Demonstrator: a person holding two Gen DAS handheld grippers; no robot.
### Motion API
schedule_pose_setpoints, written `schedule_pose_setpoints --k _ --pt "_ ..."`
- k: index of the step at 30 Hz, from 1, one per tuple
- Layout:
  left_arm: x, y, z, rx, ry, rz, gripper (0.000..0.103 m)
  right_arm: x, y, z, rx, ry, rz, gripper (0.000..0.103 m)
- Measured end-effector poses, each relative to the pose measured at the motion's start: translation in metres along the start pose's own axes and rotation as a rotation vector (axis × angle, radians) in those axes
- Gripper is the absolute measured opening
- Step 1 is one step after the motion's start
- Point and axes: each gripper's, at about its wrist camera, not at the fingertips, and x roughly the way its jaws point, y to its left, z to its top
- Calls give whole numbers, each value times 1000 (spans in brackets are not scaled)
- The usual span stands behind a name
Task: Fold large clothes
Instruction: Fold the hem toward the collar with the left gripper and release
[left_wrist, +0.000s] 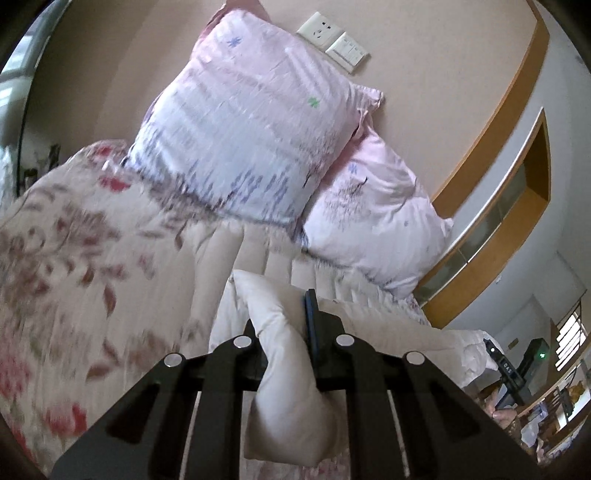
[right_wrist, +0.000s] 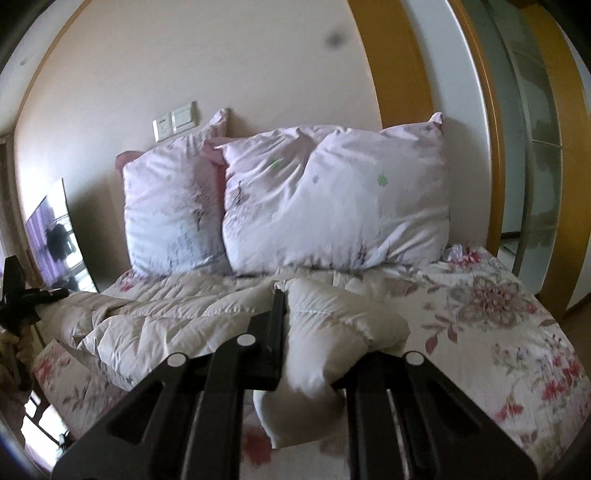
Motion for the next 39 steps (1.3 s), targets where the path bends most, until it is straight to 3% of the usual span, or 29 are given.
schedule_pose_setpoints --k 6,11,16,23,25,27,29,31,33,35,39 --pt "59 11 35 -29 11 14 12 54 -19 19 69 26 -18 12" --pt "112 35 45 -119 60 38 12 118 -41 18 183 132 -30 12" --pt "140 59 44 -230 92 44 12 169 -59 8 300 236 -38 13" --pt "159 77 48 -333 99 -10 13 202 -80 7 479 287 19 22" --pt "165 83 50 -382 97 -36 19 211 -87 9 537 293 39 26" --pt "169 88 52 -423 88 -61 29 222 -94 12 600 297 69 39" --pt "171 89 54 -453 77 -88 36 230 -101 14 658 285 95 62" --pt "172 88 57 -477 57 -123 49 232 -108 18 706 249 105 69" --pt "167 88 61 -493 30 -146 62 230 -113 23 732 211 109 72" --pt "159 87 65 -496 -5 -156 68 222 -117 30 723 164 98 72" --pt "138 86 71 -471 -87 -143 71 200 -118 39 628 118 13 72"
